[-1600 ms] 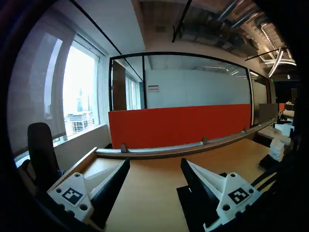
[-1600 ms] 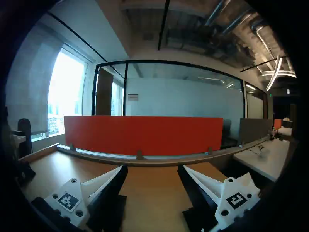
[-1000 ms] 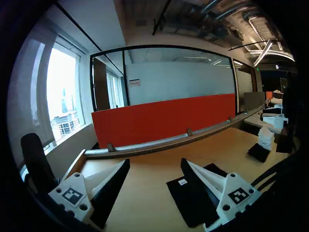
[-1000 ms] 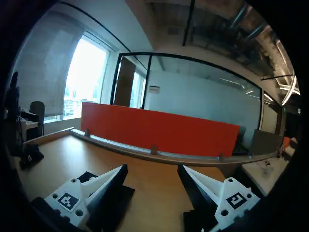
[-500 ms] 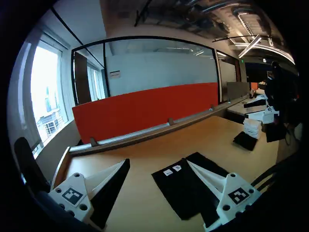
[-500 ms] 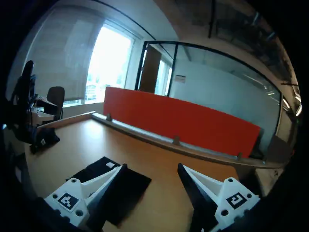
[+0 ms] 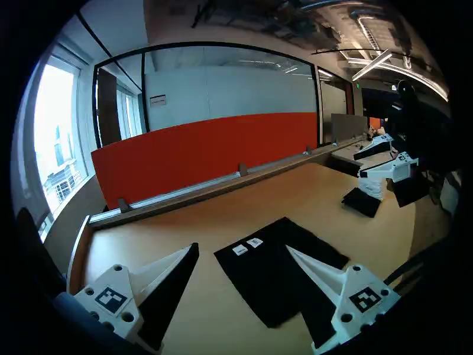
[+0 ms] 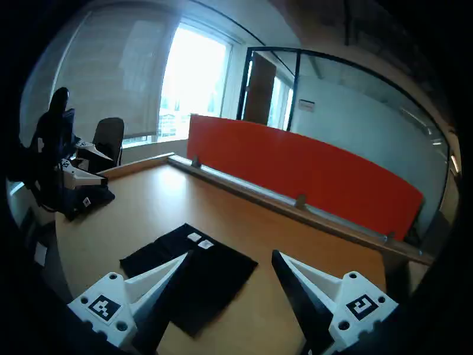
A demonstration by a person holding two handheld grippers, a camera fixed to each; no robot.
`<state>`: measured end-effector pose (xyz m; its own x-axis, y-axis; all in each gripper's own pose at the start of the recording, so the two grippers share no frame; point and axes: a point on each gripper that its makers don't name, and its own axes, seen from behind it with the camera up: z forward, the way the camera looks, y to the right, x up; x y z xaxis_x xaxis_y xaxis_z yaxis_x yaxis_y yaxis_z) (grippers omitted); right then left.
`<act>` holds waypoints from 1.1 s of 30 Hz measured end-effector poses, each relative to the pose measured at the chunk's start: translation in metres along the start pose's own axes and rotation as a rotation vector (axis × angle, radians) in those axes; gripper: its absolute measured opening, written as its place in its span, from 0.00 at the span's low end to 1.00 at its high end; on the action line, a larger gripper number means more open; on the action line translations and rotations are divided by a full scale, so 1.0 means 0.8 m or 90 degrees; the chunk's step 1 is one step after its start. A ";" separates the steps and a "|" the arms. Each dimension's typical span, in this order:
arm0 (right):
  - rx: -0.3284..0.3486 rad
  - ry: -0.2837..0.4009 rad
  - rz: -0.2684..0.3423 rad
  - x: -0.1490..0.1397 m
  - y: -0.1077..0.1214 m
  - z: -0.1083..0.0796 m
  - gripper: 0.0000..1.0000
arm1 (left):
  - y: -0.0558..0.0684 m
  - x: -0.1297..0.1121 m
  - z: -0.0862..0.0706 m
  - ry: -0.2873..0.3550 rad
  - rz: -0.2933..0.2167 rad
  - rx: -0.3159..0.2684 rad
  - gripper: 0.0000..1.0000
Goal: Fold towel
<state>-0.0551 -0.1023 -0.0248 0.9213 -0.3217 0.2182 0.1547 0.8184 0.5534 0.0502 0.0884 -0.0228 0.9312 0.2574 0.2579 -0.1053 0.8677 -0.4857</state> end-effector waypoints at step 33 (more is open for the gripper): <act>0.073 -0.101 0.003 -0.134 -0.050 0.050 1.00 | 0.049 -0.132 0.049 -0.112 0.011 -0.070 0.98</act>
<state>-0.1747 -0.1195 -0.0381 0.8531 -0.3958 0.3399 0.1004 0.7638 0.6376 -0.0655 0.1122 -0.0366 0.8532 0.3512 0.3857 -0.0735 0.8130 -0.5777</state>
